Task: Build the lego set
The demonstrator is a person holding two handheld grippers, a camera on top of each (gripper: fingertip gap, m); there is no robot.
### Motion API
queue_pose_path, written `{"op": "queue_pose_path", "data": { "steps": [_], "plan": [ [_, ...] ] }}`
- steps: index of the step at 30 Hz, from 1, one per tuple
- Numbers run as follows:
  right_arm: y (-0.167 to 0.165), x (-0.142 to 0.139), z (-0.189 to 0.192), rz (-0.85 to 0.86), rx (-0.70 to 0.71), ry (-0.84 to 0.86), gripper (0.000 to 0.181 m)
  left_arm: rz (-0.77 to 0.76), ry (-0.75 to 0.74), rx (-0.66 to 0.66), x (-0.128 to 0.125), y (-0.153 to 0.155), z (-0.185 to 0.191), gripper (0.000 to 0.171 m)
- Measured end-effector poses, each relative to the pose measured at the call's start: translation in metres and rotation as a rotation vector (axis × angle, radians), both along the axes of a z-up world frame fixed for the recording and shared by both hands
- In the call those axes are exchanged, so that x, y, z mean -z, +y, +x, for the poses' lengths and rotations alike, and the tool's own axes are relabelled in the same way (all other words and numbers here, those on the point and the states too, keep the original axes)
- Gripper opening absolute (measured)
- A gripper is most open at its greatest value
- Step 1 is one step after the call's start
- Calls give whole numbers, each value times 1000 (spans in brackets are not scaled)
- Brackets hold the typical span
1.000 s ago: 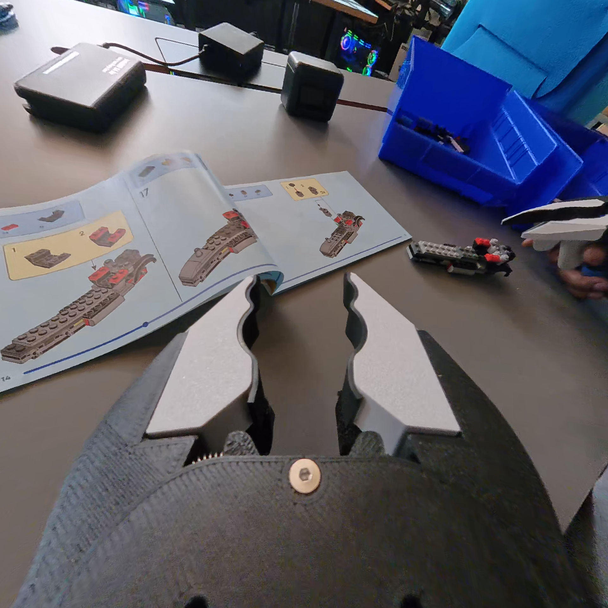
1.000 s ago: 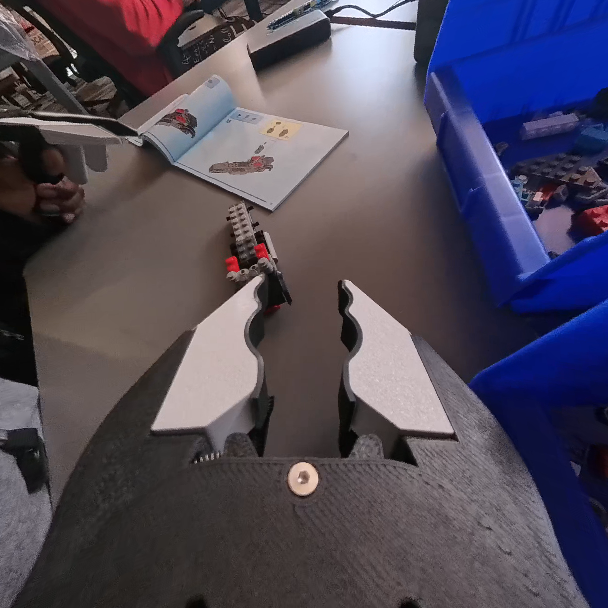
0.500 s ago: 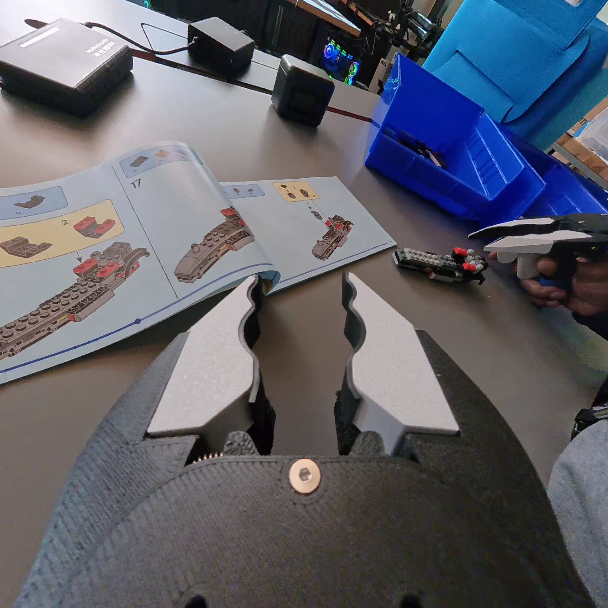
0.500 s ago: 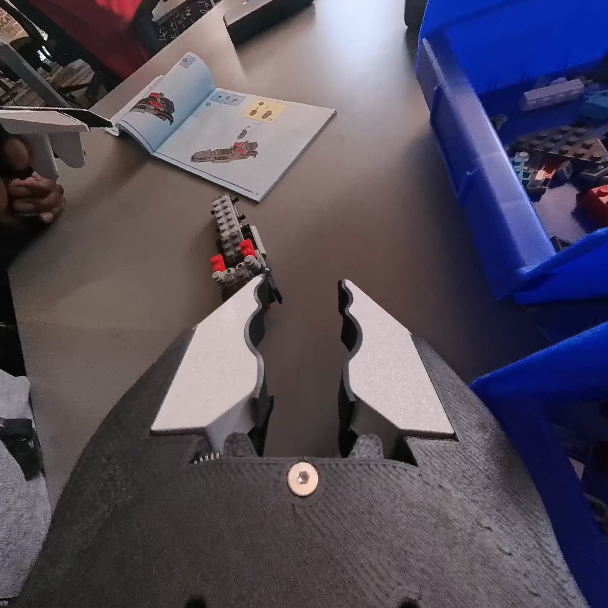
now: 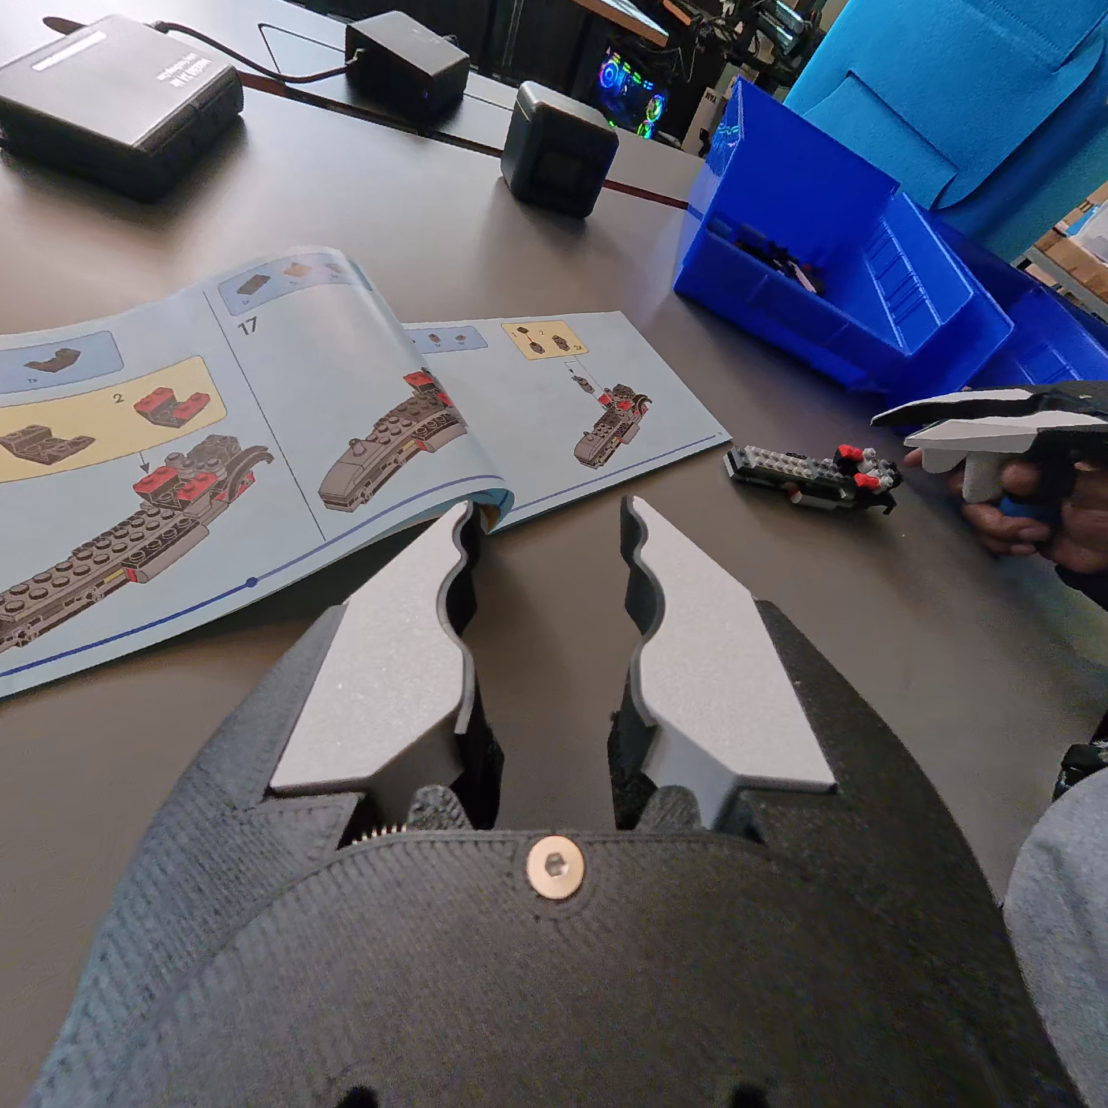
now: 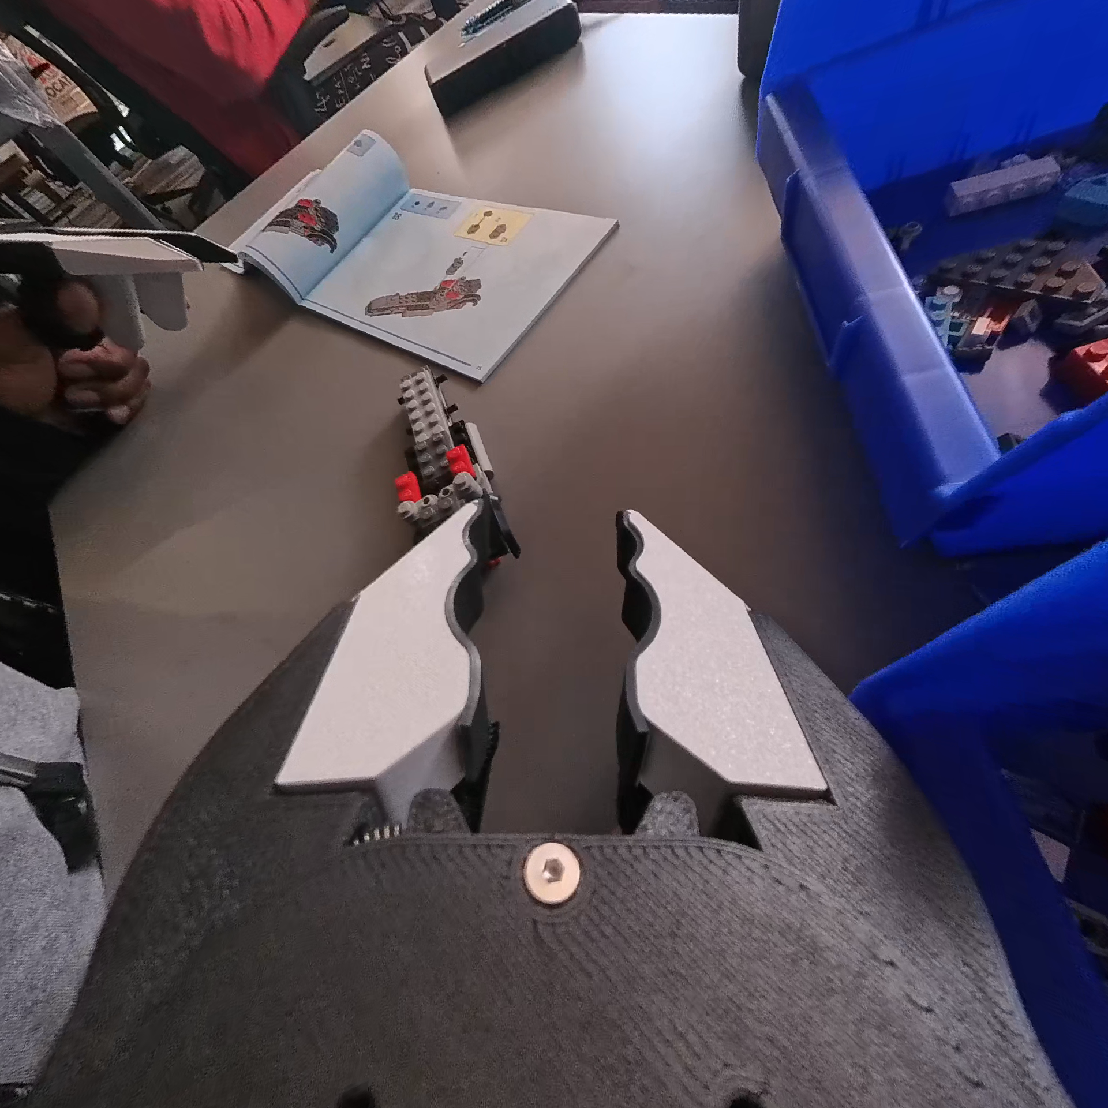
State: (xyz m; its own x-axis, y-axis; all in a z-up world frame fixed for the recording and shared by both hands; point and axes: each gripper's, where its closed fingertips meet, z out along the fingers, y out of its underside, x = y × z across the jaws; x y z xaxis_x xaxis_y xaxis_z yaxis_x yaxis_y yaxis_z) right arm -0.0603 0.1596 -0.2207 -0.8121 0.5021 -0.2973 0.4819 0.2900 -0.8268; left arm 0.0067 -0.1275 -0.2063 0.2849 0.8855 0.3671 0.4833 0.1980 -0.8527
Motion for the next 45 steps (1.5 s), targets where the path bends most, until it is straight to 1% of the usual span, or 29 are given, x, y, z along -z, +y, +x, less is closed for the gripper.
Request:
{"op": "queue_pose_path", "data": {
  "steps": [9, 14, 16, 19, 24, 28, 30, 33, 37, 41, 45],
  "plan": [
    [1, -9, 1, -53, -3, 29, 44, -30, -20, 8, 4, 2, -1, 47],
    [4, -14, 0, -97, 6, 28, 44, -66, -21, 56, 5, 11, 1, 47],
    [5, -16, -1, -111, 10, 26, 43, -107, -17, 62, 6, 14, 1, 48],
    [4, -17, 1, -120, 0, 30, 44, -238, -7, 23, 9, 16, -3, 49],
    [7, -29, 2, -194, -7, 57, 45, -255, 44, 13, 2, 53, -17, 52],
    [12, -36, 1, -255, 7, 49, 46, -275, 36, 17, 4, 77, -30, 55],
    [15, -39, 4, -279, 8, 48, 47, -292, 30, 15, 6, 84, -34, 56],
    [14, -40, 11, -301, -15, 32, 48, -321, 11, -7, 10, 83, -38, 56],
    [11, -40, 20, -297, -48, 30, 50, -268, 25, -29, 5, 78, -38, 55],
    [13, -41, 21, -314, -39, 16, 51, -207, 10, -33, 5, 75, -39, 55],
    [12, -39, 22, -300, -39, 15, 51, -226, -17, -32, 10, 76, -40, 55]
  ]
}}
